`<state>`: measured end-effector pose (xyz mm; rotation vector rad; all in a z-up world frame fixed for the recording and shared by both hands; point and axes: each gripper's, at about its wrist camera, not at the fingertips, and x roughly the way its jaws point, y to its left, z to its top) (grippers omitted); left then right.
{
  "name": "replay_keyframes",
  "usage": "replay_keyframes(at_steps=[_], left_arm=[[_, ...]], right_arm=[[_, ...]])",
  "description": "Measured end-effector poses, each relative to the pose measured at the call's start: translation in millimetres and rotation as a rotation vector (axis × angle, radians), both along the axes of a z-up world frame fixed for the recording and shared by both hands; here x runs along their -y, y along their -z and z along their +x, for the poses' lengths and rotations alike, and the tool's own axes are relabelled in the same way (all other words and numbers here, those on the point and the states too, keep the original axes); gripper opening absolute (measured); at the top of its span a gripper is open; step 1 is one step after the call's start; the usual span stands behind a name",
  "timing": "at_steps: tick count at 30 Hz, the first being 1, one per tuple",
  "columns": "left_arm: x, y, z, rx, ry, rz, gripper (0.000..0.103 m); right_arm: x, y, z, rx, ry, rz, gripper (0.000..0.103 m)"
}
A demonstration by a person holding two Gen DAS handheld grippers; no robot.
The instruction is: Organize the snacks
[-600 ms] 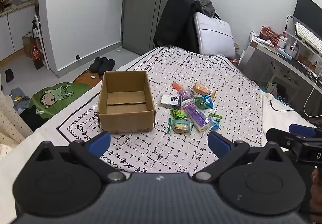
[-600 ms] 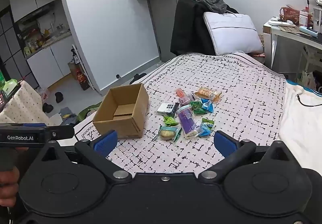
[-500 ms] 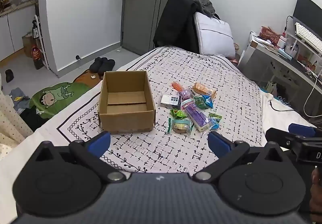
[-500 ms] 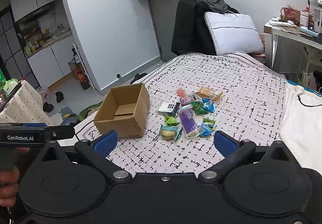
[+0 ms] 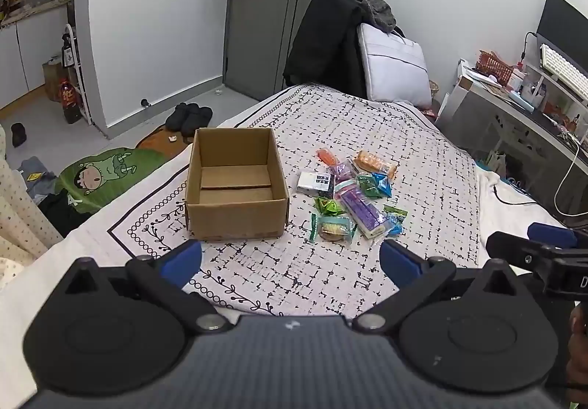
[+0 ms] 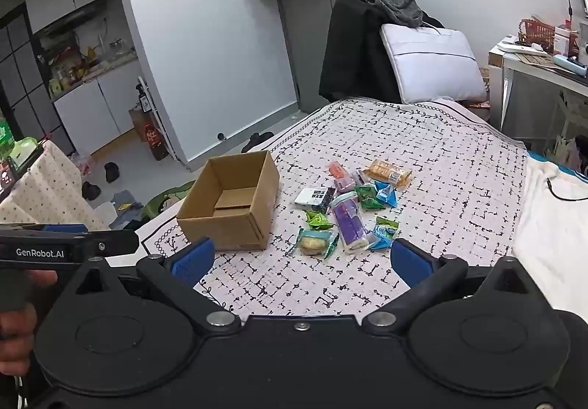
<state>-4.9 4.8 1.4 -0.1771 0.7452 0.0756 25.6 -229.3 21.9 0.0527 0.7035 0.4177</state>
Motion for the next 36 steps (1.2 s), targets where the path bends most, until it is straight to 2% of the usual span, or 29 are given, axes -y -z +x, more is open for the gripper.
replay_keyframes(at_steps=[36], left_arm=[[1.3,0.7,-4.6,-0.004,0.006,-0.006,0.103]], right_arm=[[1.6,1.4,-1.0,-0.005,-0.001,-0.008,0.103]])
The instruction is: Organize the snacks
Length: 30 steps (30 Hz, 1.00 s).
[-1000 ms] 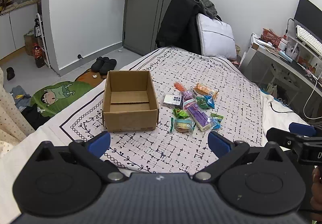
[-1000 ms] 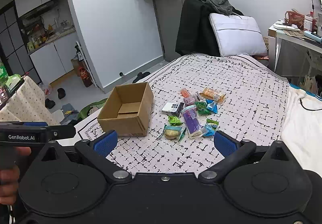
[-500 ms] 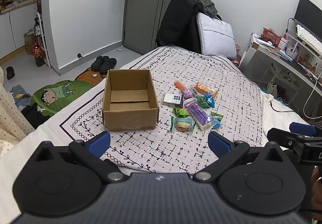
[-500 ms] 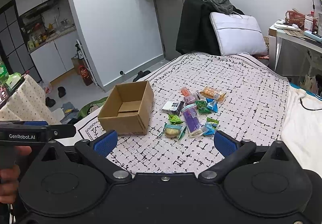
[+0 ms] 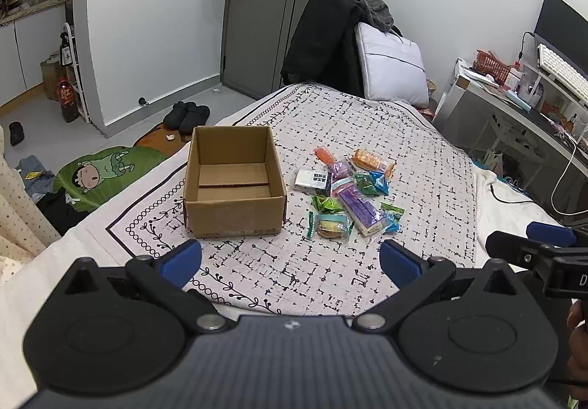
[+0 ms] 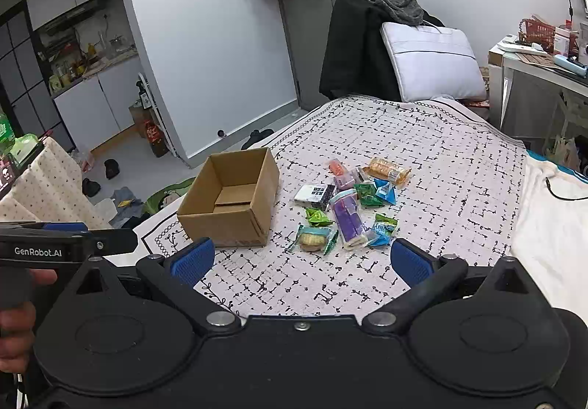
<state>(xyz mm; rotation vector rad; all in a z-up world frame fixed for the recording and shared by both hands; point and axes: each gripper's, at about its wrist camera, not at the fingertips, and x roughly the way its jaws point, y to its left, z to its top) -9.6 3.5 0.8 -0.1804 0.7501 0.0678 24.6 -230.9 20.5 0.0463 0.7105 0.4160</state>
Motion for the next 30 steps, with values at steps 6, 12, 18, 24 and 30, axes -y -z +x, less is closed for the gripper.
replay_keyframes(at_steps=[6,12,18,24,30], left_arm=[[0.7,0.1,0.3,0.001,-0.002,-0.001,0.103],[0.7,-1.0,0.4,0.001,-0.004,-0.002,0.103],[1.1,-1.3,1.1,0.000,-0.002,-0.005,0.103],[0.0,-0.6,0.5,0.000,-0.002,-0.007,0.103],[0.8,0.4,0.7,0.001,-0.001,-0.002,0.103]], right_arm=[[1.2,-1.3,0.2,0.002,0.001,-0.001,0.103],[0.8,-1.0,-0.2,0.001,0.001,-0.002,0.103],[1.2,-1.1,0.4,0.001,0.000,-0.002,0.103],[2.2,-0.6,1.6,-0.001,0.001,-0.004,0.103],[4.4,1.6,5.3,-0.004,0.003,-0.001,0.103]])
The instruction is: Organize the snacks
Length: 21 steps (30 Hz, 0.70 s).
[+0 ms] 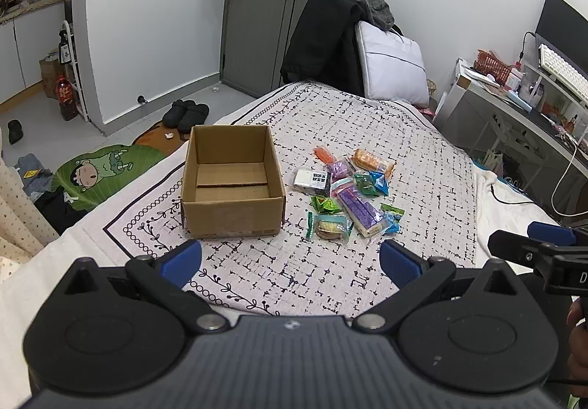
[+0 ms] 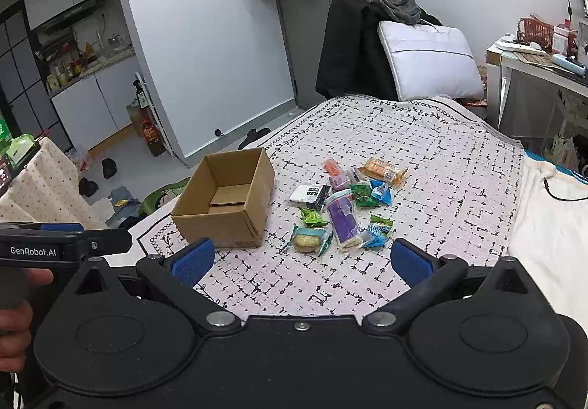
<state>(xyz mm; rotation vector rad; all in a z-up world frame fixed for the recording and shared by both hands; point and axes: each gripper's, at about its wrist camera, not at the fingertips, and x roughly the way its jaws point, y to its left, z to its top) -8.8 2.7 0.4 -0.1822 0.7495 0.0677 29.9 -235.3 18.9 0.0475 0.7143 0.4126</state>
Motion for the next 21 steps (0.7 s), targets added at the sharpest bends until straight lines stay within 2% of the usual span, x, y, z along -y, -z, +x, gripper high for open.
replay_keyframes(at_steps=[13,21], left_arm=[[3,17,36,-0.039,-0.007,-0.009,0.102],[8,32,59,-0.056,-0.011,-0.033,0.102]], right_arm=[[11,22,24,-0.022,0.023,0.019,0.103],[18,43,45,-0.054,0.041,0.028,0.096]])
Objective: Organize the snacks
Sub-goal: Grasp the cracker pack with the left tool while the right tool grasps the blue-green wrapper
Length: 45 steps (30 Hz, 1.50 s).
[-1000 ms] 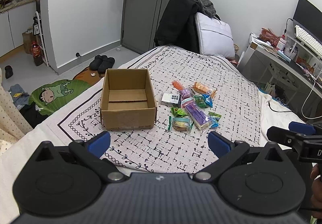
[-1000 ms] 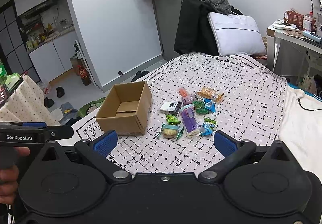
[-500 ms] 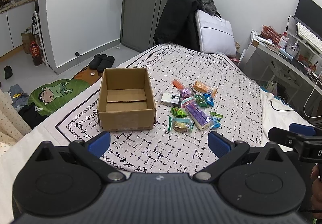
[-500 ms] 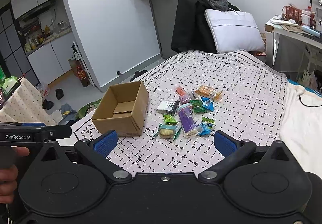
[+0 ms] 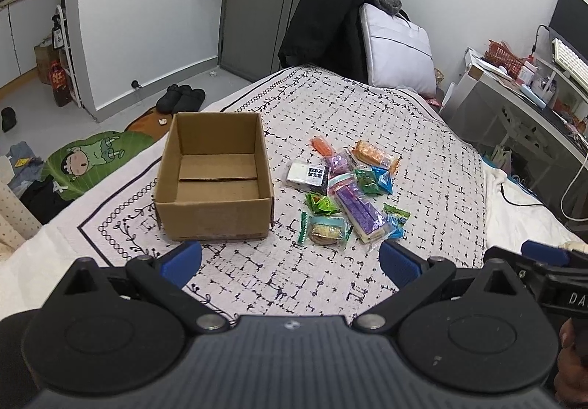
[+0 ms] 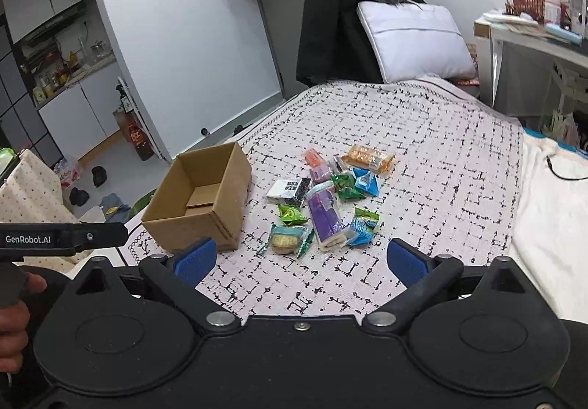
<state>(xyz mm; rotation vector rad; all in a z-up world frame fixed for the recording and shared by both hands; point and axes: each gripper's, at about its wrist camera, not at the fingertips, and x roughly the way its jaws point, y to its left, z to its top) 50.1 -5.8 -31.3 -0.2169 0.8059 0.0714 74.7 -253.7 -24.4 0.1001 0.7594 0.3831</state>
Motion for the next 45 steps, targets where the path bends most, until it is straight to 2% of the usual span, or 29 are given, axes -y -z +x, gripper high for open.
replay_keyframes(at_steps=[3,7,20,37,45], left_arm=[[1,8,10,-0.011,-0.005,-0.023,0.102],[4,18,24,-0.026,-0.016,-0.037,0.101],[24,43,75,-0.076,-0.043,-0.056,0.100],[48,93,142,-0.193,-0.109,-0.057,0.099],[53,129,169,-0.275,-0.134,-0.032,0.097]], right_arm=[[2,10,8,-0.018,0.002,0.004,0.095],[6,23,22,-0.057,0.014,0.021,0.085],[21,62,76,-0.157,0.059,0.102,0.068],[29,109,147,-0.265,0.094,0.147,0.058],[25,137,171,-0.318,0.093,0.142,0.057]])
